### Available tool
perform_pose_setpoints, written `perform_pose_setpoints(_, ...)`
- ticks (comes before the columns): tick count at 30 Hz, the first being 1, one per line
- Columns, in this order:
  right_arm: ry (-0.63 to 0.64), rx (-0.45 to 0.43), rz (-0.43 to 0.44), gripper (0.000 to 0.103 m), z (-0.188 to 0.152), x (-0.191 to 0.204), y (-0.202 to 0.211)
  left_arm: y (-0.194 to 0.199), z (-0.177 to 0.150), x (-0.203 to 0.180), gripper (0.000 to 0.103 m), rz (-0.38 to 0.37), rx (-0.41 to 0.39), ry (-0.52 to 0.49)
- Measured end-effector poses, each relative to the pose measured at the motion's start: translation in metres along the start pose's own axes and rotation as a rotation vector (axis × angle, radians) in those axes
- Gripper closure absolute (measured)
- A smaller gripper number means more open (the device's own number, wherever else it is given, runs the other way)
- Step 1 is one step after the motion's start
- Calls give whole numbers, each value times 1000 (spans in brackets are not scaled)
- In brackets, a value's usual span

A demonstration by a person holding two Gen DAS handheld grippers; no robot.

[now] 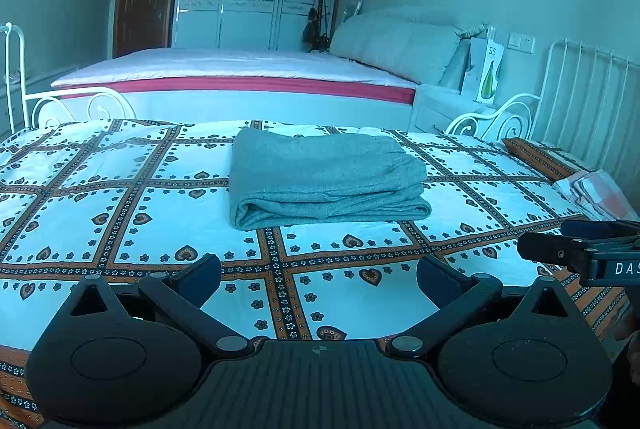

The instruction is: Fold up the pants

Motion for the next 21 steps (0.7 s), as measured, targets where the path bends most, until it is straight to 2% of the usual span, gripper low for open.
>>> perform_pose_setpoints(21,1,3,2,6,-1,1,0,-1,-1,-3,0,-7,1,-3)
Point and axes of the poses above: each gripper's, at about its wrist camera, not at the fingertips, and y roughly against the way its jaws point, x to its left, z to its top, the point moved 9 cm from there along -y, roughly the way its jaws point, and after that the axes turned 8 degrees about -x, right-handed, at the moved point
